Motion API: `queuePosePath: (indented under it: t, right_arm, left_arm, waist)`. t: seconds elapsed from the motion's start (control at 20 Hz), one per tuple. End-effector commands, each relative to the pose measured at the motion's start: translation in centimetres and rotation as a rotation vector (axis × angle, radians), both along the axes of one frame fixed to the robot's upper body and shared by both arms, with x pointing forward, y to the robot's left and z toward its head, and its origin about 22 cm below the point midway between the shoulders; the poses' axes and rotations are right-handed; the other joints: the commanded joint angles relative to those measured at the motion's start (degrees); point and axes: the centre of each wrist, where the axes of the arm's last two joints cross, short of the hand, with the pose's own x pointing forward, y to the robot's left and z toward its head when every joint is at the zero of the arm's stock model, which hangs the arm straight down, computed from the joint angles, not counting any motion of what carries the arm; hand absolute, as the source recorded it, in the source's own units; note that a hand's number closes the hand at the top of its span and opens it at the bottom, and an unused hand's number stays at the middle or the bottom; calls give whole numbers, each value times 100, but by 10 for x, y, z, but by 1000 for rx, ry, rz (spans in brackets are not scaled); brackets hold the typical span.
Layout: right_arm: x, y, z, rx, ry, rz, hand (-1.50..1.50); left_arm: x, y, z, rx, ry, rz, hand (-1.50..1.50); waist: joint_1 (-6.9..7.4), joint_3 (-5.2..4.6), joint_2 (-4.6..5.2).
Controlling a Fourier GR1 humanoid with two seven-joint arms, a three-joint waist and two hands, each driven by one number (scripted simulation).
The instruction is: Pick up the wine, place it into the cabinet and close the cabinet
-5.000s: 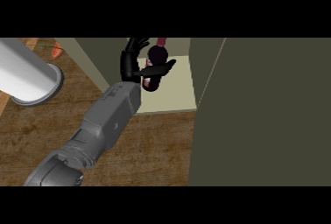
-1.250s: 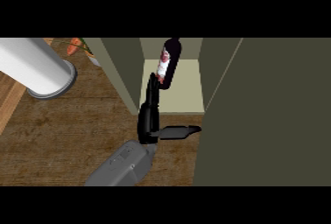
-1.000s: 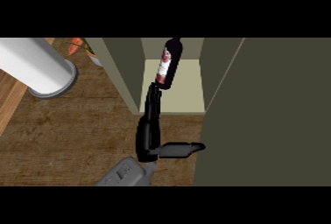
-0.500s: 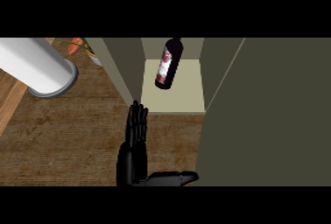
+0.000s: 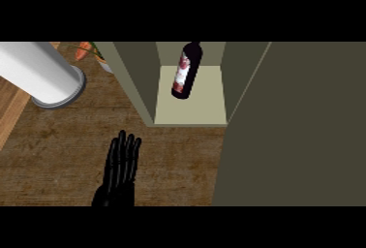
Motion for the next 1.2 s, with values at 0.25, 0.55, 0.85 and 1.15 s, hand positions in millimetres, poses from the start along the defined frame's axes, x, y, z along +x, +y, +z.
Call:
queuePosePath:
  t: [0.25,0.55,0.85,1.15]
  right_arm:
    - [-13,0,13,-24,-17,137,150]
    - [-32,12,-3,73,152,274,150]
    - [-55,25,-1,110,207,346,150]
    - [-59,49,5,-4,126,486,150]
  left_arm:
    - [-30,63,19,35,-3,-88,-150]
    - [-17,82,12,35,-9,-43,-150]
    - [-18,105,23,17,-41,8,-150]
    - [-18,151,35,3,-55,52,-150]
  waist:
    - [34,-5,2]
    - [-20,-5,-2]
    - [-40,-6,-13]
    - [-4,-12,-22]
